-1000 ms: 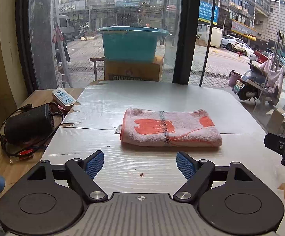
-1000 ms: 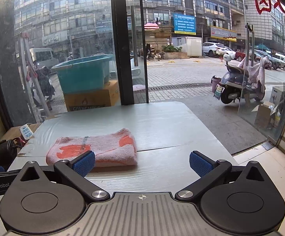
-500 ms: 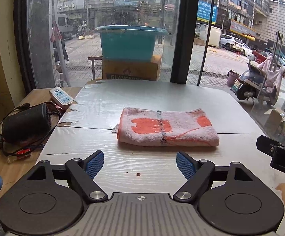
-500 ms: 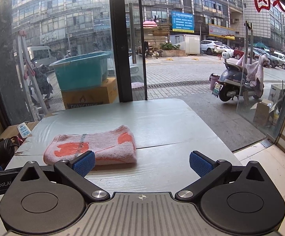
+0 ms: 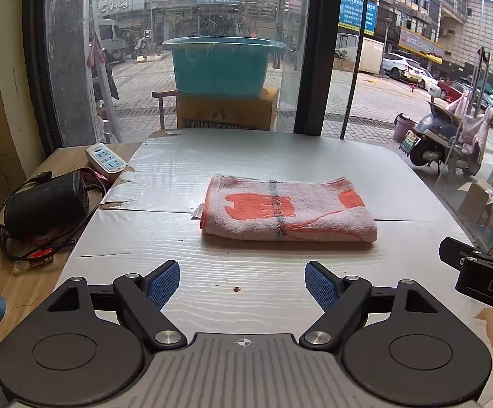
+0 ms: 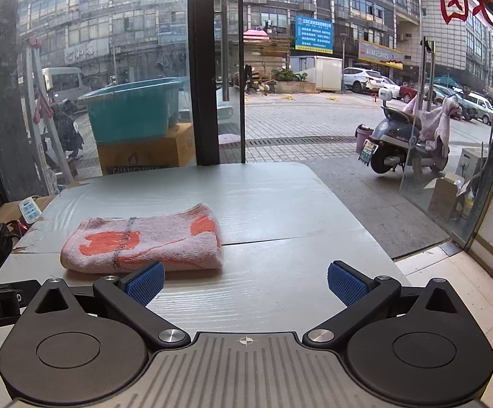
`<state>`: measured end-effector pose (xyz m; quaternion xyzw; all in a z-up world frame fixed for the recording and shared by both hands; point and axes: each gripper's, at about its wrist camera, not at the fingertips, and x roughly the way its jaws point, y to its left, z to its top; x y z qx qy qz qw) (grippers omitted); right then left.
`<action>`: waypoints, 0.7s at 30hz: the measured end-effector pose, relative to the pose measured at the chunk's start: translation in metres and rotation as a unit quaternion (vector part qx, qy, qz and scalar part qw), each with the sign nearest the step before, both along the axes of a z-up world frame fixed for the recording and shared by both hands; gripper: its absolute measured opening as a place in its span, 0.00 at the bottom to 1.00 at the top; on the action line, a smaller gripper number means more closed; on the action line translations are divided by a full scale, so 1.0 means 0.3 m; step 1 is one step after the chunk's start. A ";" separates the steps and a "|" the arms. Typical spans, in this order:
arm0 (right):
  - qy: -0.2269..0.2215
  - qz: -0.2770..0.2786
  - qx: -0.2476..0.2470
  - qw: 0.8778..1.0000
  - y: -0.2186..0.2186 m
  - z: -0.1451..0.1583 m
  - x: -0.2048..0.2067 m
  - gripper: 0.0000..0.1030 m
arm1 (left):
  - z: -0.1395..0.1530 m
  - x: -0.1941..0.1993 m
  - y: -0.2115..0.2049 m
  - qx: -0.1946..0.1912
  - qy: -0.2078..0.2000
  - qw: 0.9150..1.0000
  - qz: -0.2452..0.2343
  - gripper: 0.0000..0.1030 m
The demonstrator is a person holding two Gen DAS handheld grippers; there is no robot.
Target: Fold towel
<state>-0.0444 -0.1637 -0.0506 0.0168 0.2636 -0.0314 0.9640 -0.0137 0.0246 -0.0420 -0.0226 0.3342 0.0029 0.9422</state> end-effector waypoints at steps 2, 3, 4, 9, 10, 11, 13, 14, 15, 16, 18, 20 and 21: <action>0.000 -0.001 -0.004 1.000 0.001 0.000 0.000 1.00 | 0.001 0.002 0.002 0.001 0.000 1.000 0.005 0.80; 0.000 -0.001 -0.006 1.000 0.001 0.000 0.000 1.00 | 0.001 0.003 0.002 0.002 0.000 1.000 0.006 0.80; -0.001 -0.001 -0.008 1.000 0.001 -0.001 0.001 1.00 | 0.001 0.004 0.003 0.002 0.000 1.000 0.008 0.80; -0.001 0.004 -0.025 1.000 0.001 -0.006 0.005 1.00 | -0.002 0.006 0.001 0.010 0.000 1.000 0.011 0.80; 0.000 0.006 -0.028 1.000 0.000 -0.009 0.006 1.00 | -0.002 0.007 0.000 0.011 0.000 1.000 0.011 0.80; 0.001 0.006 -0.031 0.999 -0.002 -0.012 0.008 1.00 | -0.003 0.007 -0.001 0.013 0.000 1.000 0.011 0.80; 0.002 0.006 -0.036 0.999 -0.005 -0.018 0.010 1.00 | -0.005 0.007 -0.004 0.017 0.000 1.000 0.011 0.80; 0.002 0.003 -0.038 0.999 -0.008 -0.021 0.012 1.00 | -0.006 0.007 -0.006 0.020 0.001 1.000 0.011 0.80; 0.002 0.001 -0.040 0.999 -0.011 -0.022 0.015 1.00 | -0.006 0.008 -0.006 0.020 0.001 1.000 0.011 0.80; 0.002 -0.001 -0.041 0.999 -0.013 -0.023 0.017 1.00 | -0.007 0.008 -0.008 0.021 0.002 1.000 0.010 0.80; 0.001 -0.003 -0.043 0.999 -0.016 -0.023 0.019 1.00 | -0.008 0.009 -0.011 0.022 0.005 1.000 0.008 0.80; 0.001 -0.004 -0.043 0.999 -0.018 -0.023 0.021 1.00 | -0.009 0.008 -0.013 0.023 0.004 1.000 0.009 0.80; 0.001 -0.004 -0.044 0.999 -0.018 -0.023 0.021 1.00 | -0.009 0.008 -0.014 0.024 0.004 1.000 0.009 0.80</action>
